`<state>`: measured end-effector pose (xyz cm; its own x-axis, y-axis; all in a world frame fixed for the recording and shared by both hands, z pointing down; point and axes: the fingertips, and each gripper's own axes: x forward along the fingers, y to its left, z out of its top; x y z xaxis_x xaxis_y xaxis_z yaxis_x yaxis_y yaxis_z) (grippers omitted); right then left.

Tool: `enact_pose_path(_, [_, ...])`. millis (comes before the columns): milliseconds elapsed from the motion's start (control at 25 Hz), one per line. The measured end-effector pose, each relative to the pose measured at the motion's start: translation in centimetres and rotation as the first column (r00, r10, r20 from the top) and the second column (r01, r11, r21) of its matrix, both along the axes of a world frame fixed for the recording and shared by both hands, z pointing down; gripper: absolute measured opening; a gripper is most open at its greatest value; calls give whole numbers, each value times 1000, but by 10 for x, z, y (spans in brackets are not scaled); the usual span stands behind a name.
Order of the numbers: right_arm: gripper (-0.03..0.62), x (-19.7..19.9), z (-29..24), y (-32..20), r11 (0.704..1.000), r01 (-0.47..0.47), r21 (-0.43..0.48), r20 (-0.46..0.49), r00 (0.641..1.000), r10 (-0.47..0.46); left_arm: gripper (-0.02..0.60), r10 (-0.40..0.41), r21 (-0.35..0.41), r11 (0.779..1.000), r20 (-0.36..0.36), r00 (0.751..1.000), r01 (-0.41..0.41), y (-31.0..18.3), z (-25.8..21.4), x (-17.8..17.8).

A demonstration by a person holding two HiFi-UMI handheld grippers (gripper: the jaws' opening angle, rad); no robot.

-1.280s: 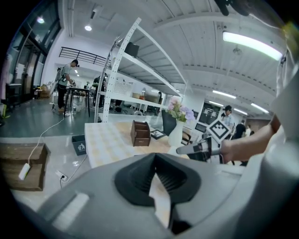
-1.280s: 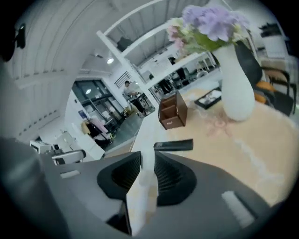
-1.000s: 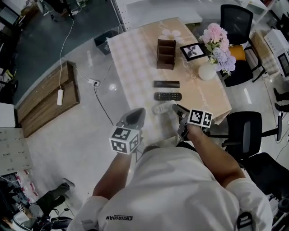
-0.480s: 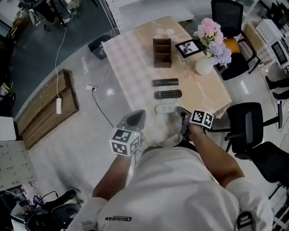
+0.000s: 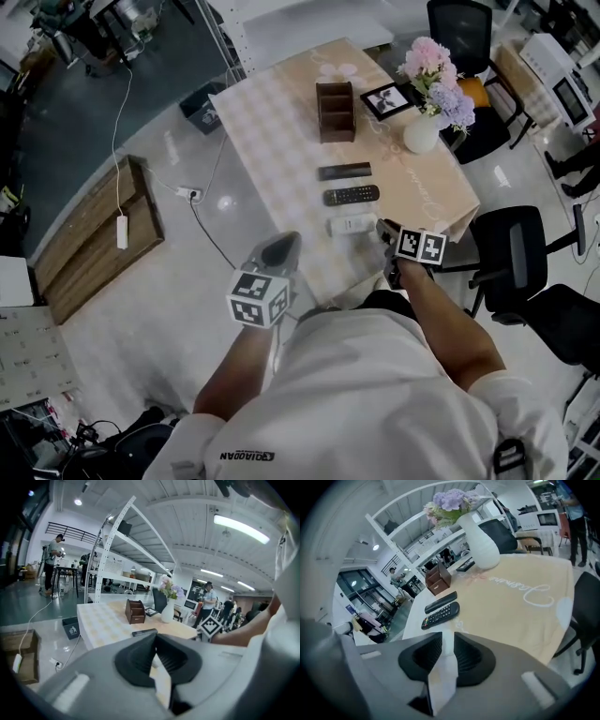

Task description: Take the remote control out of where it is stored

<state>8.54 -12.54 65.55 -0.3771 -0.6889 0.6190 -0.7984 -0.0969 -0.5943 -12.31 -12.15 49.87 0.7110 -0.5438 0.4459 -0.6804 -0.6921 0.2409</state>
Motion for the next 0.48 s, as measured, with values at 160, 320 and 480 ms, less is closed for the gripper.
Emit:
enact_pose_path(160, [6,-7,-34,0,990,114,86,-98,990,-106,3,-28,18,999,-18,999,28,5,-9,-3])
enact_pose_path(320, [6,-26,-89,-1,940,255,229,-120,965,-232,3,-54,40,998,-45,998,56,15,-23,2])
enact_pose_path(480, [6,-42,-144,15,832,416,366,-231,907,-352,3,-90,74,993,-65,994,94,30,-40,13])
